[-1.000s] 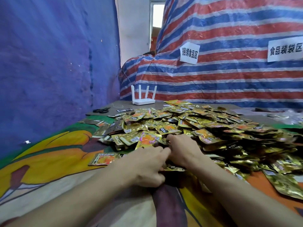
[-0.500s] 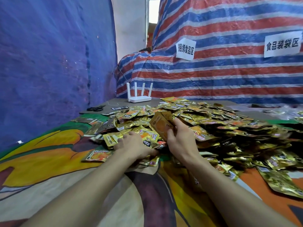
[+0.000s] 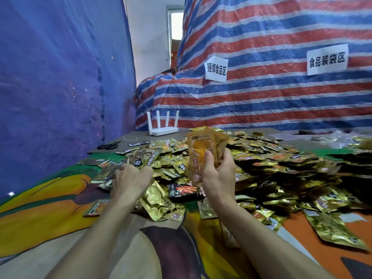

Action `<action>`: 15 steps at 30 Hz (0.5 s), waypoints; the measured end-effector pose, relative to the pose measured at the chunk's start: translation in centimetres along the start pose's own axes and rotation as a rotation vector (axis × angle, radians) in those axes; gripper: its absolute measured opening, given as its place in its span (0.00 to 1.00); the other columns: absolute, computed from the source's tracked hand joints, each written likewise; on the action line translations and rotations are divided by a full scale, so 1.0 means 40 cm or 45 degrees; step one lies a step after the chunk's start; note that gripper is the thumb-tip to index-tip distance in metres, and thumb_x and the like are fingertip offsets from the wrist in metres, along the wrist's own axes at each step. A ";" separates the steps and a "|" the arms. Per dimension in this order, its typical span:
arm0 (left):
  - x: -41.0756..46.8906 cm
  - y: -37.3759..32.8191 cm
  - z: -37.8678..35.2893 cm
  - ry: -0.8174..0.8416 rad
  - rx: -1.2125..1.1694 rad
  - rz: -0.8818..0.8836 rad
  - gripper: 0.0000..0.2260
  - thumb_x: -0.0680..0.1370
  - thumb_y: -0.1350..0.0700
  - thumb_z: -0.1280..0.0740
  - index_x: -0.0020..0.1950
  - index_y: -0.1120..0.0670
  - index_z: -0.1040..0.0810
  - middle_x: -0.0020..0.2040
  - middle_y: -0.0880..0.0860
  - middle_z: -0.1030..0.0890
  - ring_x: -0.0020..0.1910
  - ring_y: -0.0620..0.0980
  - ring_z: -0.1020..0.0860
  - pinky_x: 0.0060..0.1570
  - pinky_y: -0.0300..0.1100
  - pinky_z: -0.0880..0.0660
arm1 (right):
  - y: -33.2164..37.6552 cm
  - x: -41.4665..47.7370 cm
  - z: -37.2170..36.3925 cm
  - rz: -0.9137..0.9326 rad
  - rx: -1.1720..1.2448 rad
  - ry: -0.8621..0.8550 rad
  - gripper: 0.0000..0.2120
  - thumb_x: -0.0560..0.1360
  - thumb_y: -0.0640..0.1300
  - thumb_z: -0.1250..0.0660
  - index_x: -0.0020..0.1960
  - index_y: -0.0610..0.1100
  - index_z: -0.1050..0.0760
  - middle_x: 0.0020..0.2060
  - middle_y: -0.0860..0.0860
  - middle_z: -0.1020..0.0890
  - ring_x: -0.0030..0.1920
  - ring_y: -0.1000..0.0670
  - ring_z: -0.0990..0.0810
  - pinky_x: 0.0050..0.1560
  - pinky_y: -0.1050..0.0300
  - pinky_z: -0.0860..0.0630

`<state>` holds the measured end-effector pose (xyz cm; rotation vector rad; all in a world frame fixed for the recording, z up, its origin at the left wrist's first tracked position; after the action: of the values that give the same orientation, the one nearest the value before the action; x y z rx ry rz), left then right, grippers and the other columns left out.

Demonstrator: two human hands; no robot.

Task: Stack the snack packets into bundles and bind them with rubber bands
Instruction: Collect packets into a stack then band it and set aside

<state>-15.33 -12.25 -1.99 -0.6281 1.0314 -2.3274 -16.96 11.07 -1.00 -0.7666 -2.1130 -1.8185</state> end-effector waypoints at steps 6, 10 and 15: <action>-0.044 -0.043 0.021 -0.077 -0.402 -0.212 0.22 0.65 0.46 0.42 0.51 0.60 0.29 0.50 0.58 0.26 0.53 0.59 0.28 0.54 0.56 0.29 | 0.005 -0.004 -0.013 0.017 -0.033 0.044 0.05 0.85 0.48 0.40 0.58 0.55 0.26 0.50 0.53 0.16 0.49 0.51 0.15 0.49 0.45 0.16; -0.088 -0.087 -0.029 0.314 -1.113 -0.232 0.16 0.62 0.53 0.38 0.47 0.59 0.30 0.40 0.54 0.29 0.41 0.54 0.30 0.45 0.47 0.32 | 0.001 -0.018 -0.036 0.030 -0.087 0.109 0.06 0.84 0.48 0.40 0.54 0.58 0.26 0.49 0.54 0.16 0.50 0.50 0.16 0.51 0.42 0.17; -0.116 -0.100 -0.109 0.629 -1.317 -0.214 0.25 0.60 0.58 0.35 0.58 0.55 0.29 0.42 0.55 0.22 0.38 0.50 0.23 0.35 0.44 0.26 | -0.001 -0.040 -0.078 0.014 -0.080 0.192 0.08 0.84 0.47 0.39 0.52 0.59 0.25 0.46 0.53 0.16 0.49 0.50 0.16 0.53 0.40 0.18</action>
<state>-15.43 -4.75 -2.45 -0.4862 2.5366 -1.9755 -16.11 7.68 -1.25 -0.6327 -1.9626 -1.8813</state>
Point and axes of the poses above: each hand's wrist, its own x-axis towards the middle knuckle, its own z-axis out of the back of the hand, y = z × x, the point moved 6 cm from there along x, towards the middle knuckle
